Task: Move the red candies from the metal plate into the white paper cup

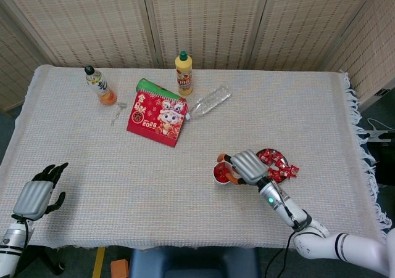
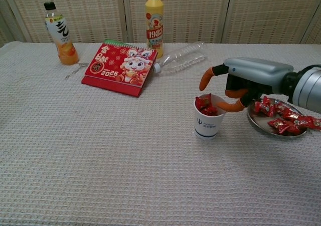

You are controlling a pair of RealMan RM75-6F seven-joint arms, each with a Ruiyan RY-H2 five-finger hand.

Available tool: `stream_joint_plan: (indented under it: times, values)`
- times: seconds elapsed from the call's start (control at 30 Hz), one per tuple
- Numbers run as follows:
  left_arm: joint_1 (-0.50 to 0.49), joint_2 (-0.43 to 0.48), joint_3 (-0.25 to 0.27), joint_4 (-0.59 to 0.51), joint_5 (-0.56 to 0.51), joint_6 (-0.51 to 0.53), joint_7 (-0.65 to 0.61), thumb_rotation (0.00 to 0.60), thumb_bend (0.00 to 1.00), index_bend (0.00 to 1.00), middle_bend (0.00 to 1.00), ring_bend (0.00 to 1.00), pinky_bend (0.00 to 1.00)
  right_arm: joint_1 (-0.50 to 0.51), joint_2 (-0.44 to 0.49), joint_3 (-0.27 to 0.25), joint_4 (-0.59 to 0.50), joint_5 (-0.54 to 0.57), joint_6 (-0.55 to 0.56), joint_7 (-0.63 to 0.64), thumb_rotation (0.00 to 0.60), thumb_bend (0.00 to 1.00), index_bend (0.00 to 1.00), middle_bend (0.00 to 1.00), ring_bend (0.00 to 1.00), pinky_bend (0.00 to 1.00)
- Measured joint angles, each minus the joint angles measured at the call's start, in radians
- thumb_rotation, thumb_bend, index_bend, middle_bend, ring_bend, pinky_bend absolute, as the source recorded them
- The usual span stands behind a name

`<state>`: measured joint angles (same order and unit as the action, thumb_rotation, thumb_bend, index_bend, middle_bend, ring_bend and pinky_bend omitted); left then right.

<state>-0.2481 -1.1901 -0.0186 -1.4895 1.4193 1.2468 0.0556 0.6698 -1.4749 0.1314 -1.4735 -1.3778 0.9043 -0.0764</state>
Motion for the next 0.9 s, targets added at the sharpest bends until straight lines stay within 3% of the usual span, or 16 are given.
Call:
stream_joint_plan:
  times: [0.17,0.33,0.7,0.9]
  values:
    - [0.001,-0.001,0.000,-0.002,0.001,0.003,0.006,0.600,0.48,0.00,0.12,0.07,0.24,-0.020,0.031,-0.009,-0.020,-0.001,0.033,0.000,0.600,0.31,0.23,1.00,0.90,1.00]
    - [0.004,-0.002,0.001,-0.004,0.006,0.011,0.010,0.600,0.48,0.00,0.12,0.07,0.24,-0.074,0.072,-0.032,-0.008,-0.016,0.104,0.022,0.600,0.27,0.27,1.00,0.90,1.00]
    - [-0.004,-0.018,0.005,-0.006,0.001,-0.007,0.048,0.600,0.48,0.00,0.12,0.07,0.24,-0.205,0.115,-0.111,0.201,0.005,0.172,0.009,0.600,0.27,0.29,1.00,0.90,1.00]
    - [-0.007,-0.023,0.005,-0.005,-0.005,-0.014,0.059,0.600,0.48,0.00,0.12,0.07,0.24,-0.230,0.110,-0.133,0.274,0.034,0.130,-0.007,0.600,0.27,0.26,1.00,0.89,1.00]
